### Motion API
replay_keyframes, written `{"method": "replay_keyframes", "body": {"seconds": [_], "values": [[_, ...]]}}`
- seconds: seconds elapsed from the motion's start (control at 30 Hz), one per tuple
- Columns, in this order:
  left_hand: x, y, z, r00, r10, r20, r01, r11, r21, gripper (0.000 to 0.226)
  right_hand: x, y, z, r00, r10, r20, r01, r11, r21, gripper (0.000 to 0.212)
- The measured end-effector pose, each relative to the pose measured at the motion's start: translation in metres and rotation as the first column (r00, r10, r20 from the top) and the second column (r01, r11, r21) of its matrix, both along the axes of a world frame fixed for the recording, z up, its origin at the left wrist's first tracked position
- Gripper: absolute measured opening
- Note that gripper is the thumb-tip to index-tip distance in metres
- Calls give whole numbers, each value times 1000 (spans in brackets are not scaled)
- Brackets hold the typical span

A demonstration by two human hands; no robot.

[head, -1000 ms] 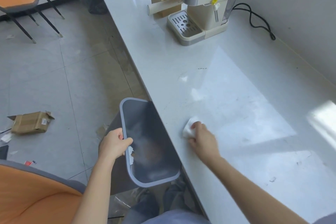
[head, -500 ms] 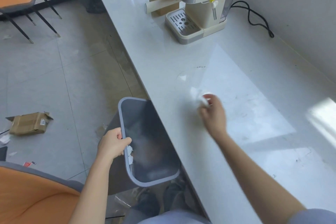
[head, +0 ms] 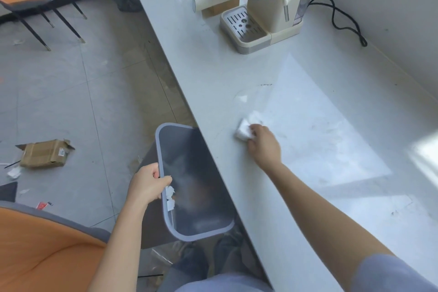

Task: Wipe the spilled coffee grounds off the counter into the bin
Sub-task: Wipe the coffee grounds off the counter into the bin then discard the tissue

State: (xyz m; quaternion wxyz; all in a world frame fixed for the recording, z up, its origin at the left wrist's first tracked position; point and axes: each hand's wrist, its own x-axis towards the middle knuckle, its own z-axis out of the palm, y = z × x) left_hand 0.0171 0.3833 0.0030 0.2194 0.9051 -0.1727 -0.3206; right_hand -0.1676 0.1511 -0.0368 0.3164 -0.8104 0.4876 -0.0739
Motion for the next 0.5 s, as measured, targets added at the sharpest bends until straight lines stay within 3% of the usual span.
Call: {"method": "replay_keyframes", "body": {"seconds": [0.13, 0.27, 0.3, 0.37, 0.5], "values": [[-1, 1, 1, 999, 6, -34, -6, 1000, -15, 16, 47, 50, 3, 947, 320, 8, -320, 947, 23, 35], [-6, 11, -7, 992, 98, -75, -105, 989, -101, 18, 30, 59, -7, 900, 435, 27, -436, 899, 37, 36], [-8, 14, -10, 989, 137, -64, -144, 981, -129, 13, 21, 53, -9, 909, 414, 46, -416, 908, 49, 36], [-11, 22, -17, 975, 218, -52, -224, 956, -188, 24, 3, 33, -13, 947, 315, 56, -317, 947, 39, 35], [-14, 34, -23, 951, 303, -64, -309, 914, -263, 43, -33, -32, -16, 994, -113, -9, 112, 992, -64, 36]]}}
